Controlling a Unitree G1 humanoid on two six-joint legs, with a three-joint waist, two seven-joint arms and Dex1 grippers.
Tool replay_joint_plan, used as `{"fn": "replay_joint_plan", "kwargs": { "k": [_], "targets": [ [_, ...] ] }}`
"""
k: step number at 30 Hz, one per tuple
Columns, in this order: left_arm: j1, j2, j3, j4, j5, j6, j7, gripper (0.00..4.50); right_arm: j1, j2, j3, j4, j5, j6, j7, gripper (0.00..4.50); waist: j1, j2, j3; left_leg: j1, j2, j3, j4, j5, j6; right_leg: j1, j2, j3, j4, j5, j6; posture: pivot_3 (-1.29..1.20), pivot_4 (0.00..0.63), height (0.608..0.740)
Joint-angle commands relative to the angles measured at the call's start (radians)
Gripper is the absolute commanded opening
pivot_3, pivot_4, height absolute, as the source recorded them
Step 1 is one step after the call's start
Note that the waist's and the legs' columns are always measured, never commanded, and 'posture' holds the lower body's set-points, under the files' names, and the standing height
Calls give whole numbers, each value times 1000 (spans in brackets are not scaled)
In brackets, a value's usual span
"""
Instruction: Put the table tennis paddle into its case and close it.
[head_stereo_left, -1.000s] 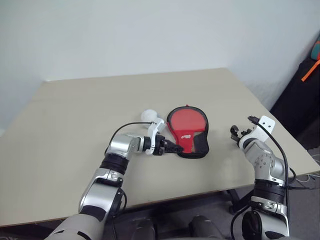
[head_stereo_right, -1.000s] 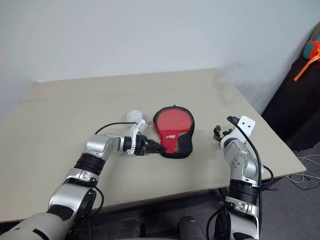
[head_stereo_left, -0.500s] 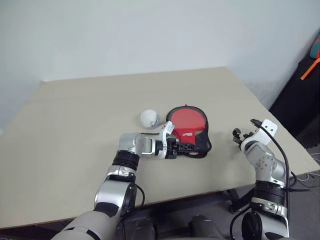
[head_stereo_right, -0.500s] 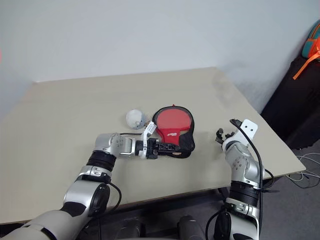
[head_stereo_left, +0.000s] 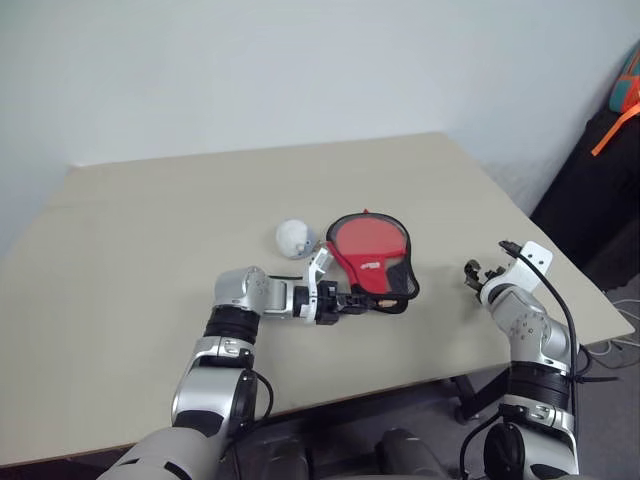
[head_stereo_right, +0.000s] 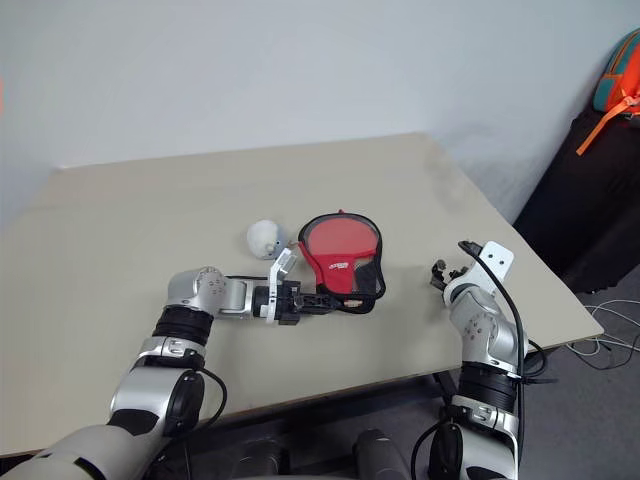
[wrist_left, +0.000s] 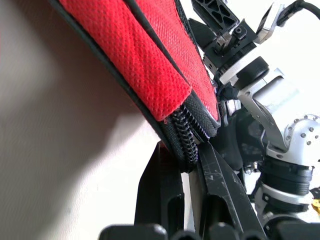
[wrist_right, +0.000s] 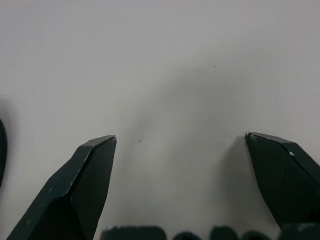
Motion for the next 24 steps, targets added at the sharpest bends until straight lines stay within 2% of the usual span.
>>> {"fn": "replay_joint_plan", "kwargs": {
  "k": [1, 7, 10, 15, 19, 24],
  "targets": [
    [18, 26, -22, -66, -54, 62, -26, 7, -29, -14, 4, -5, 4, -14, -2, 4500, 0, 0, 0, 0, 0, 0, 0, 0, 0, 0, 0, 0, 0, 0, 0, 0, 0, 740],
    [80, 107, -92, -194, -150, 161, -104, 7, -26, -13, 16, -3, 4, -4, -1, 4500, -1, 0, 0, 0, 0, 0, 0, 0, 0, 0, 0, 0, 0, 0, 0, 0, 0, 740],
    [115, 191, -141, -327, -234, 198, -184, 7, -20, -14, 20, -14, 4, 9, -4, 4500, -3, 0, 0, 1, 0, 0, -1, 0, 0, 0, 0, 0, 0, 0, 0, 0, 0, 740],
    [126, 302, -265, -432, -270, 135, -286, 7, 5, -19, 21, -40, 4, 26, -6, 4500, 0, 0, 0, 1, 0, 0, -2, 0, 0, 0, 0, 0, 0, -1, -1, 0, 0, 740],
    [125, 311, -404, -471, -267, 124, -310, 7, 28, -9, 4, -91, 10, 52, -28, 4500, 0, 0, 0, 1, 0, 0, -1, 0, -1, 0, 0, 0, -1, -2, -3, 0, 0, 740],
    [98, 268, -488, -422, -341, 231, -306, 7, 91, 11, -10, -162, 14, 86, -51, 4500, 1, -1, 0, 0, 0, 0, -4, 0, -1, -2, 0, 0, -2, -3, -4, 0, 0, 740]
  ]
}}
